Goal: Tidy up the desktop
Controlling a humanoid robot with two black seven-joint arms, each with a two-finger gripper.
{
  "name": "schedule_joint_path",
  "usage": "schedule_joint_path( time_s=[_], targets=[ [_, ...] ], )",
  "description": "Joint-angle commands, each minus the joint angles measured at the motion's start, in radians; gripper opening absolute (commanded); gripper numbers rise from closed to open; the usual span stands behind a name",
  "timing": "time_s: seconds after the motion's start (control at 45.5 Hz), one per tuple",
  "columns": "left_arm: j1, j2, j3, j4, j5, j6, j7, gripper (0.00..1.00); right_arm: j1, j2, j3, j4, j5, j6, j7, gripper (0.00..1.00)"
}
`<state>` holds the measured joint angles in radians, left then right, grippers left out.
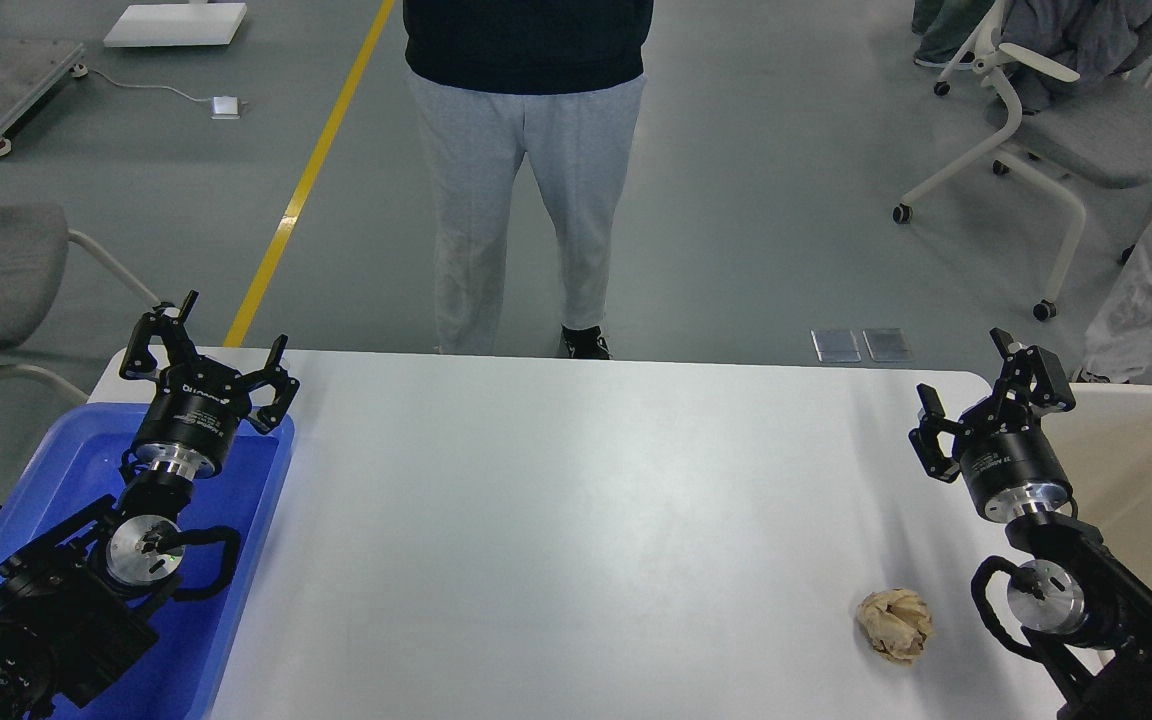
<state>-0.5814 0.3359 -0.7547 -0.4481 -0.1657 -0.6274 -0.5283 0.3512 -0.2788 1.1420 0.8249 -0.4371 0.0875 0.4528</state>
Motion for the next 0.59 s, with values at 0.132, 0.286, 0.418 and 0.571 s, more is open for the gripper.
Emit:
schedule_joint_path(
  time_s=[0.132, 0.286, 0.418, 0.571],
  targets=[
    [0.0, 0.0, 0.0, -0.001, 0.0, 0.0, 0.001, 1.0, -0.009, -0.008, 0.005, -0.001, 0.0, -0.002, 0.017, 1.0],
    [0.0, 0.0, 0.0, 0.0, 0.0, 0.0, 0.001, 1.0, -0.003, -0.016, 0.005, -0.001, 0.001, -0.005, -0.003, 1.0],
    [0.0, 0.0, 0.0, 0.0, 0.0, 0.0, 0.001, 1.0, 0.0, -0.032, 0.005, 0.029, 0.035, -0.006, -0.088, 1.0],
    [0.0, 0.0, 0.0, -0.001, 0.0, 0.0, 0.001, 1.0, -0.031, -0.131, -0.027, 0.18, 0.057, -0.011, -0.138, 1.0]
  ],
)
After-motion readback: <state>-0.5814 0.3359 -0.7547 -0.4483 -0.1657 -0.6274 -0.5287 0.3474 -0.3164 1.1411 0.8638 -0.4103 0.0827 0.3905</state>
